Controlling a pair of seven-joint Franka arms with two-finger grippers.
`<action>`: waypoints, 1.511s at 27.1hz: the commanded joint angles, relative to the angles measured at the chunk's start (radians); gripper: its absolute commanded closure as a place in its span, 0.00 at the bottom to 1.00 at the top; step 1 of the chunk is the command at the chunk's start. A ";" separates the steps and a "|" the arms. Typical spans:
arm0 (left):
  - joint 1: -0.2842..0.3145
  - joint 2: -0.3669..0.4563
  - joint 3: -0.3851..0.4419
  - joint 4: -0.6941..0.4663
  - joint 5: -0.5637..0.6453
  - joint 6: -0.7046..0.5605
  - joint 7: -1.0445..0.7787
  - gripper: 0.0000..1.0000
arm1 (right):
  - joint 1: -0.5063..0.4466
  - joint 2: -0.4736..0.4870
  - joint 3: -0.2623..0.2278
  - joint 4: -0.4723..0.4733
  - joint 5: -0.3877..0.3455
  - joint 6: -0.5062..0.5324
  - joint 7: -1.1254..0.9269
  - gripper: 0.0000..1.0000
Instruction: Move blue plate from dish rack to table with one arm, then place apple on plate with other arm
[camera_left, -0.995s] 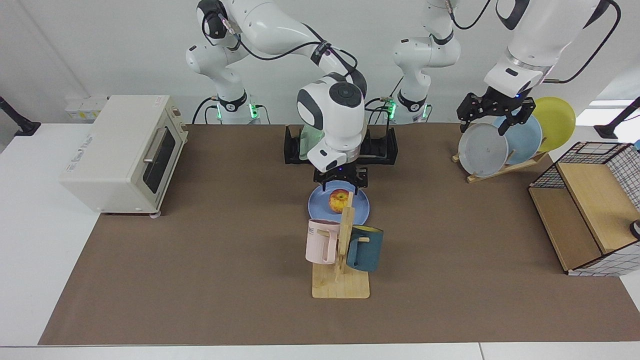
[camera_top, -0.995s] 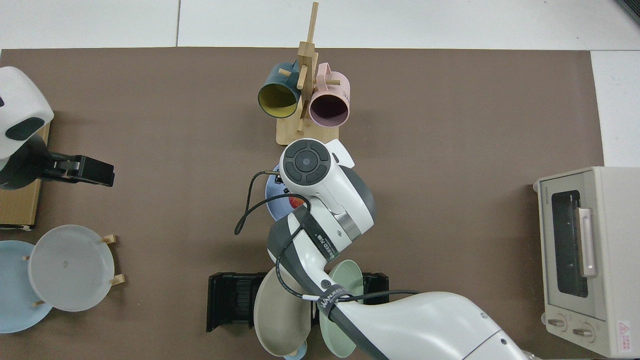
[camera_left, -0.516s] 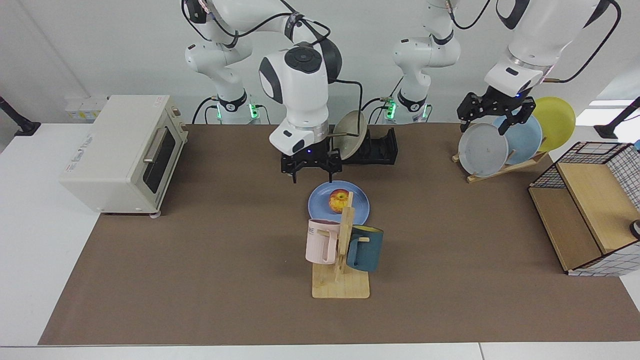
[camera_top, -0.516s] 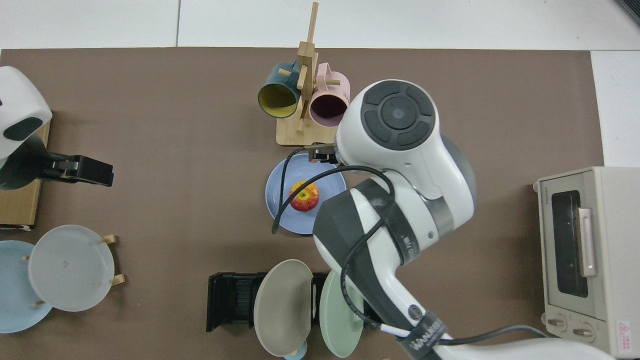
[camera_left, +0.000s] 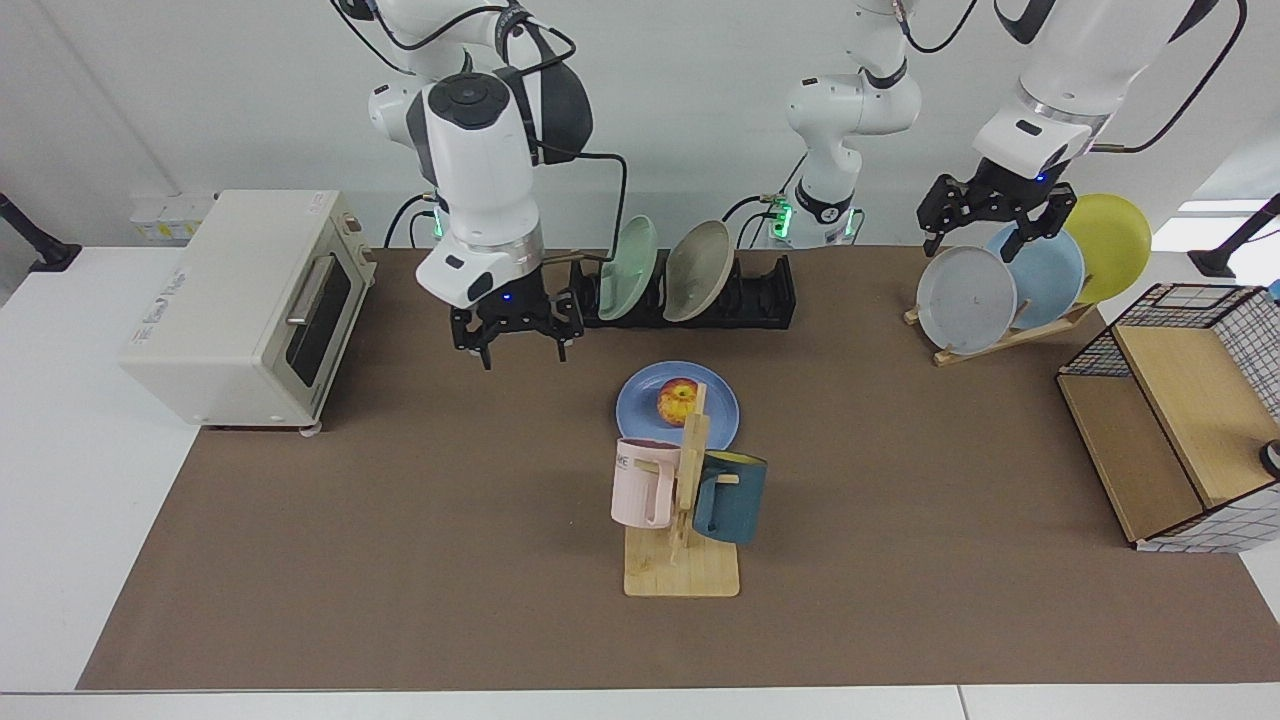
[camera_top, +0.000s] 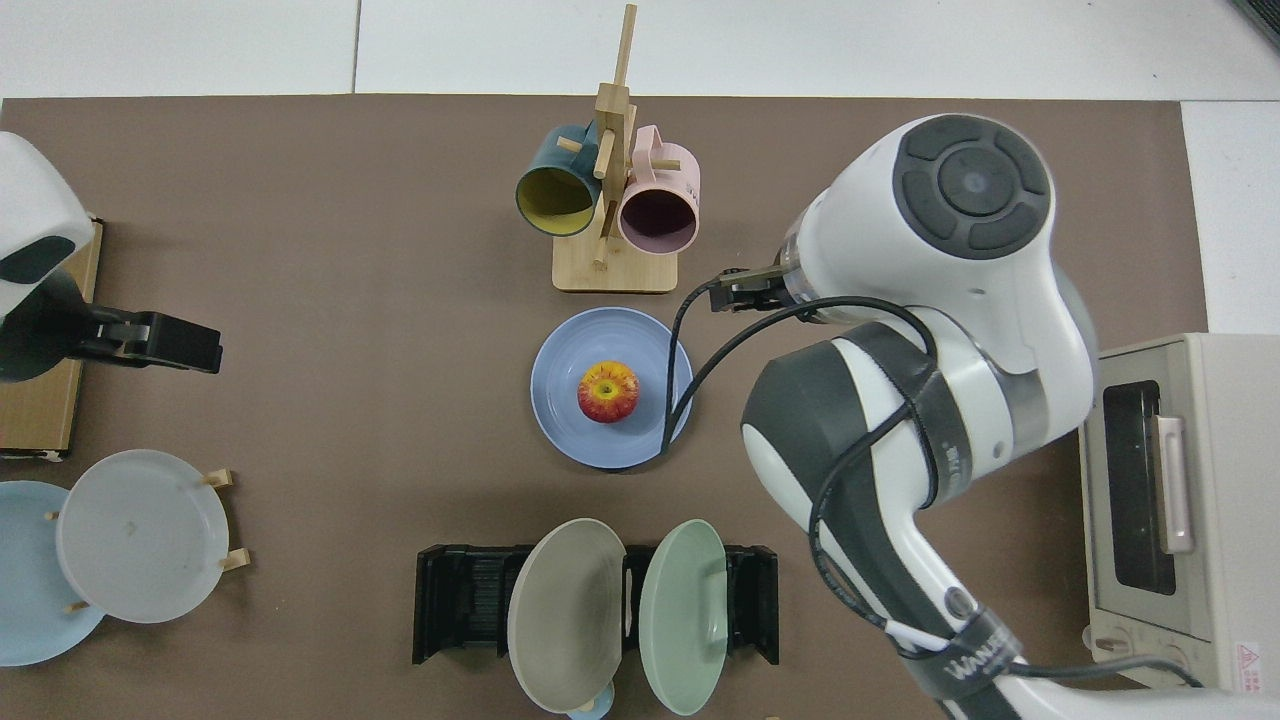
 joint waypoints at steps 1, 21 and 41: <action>-0.012 -0.008 0.012 0.014 0.016 -0.023 -0.003 0.00 | -0.085 -0.073 0.016 -0.056 -0.002 -0.024 -0.103 0.00; -0.014 -0.014 0.012 0.016 0.016 -0.024 -0.003 0.00 | -0.269 -0.173 0.016 -0.074 0.012 -0.133 -0.258 0.00; -0.012 -0.015 0.012 0.016 0.016 -0.023 -0.003 0.00 | -0.283 -0.236 0.016 -0.156 0.068 -0.141 -0.175 0.00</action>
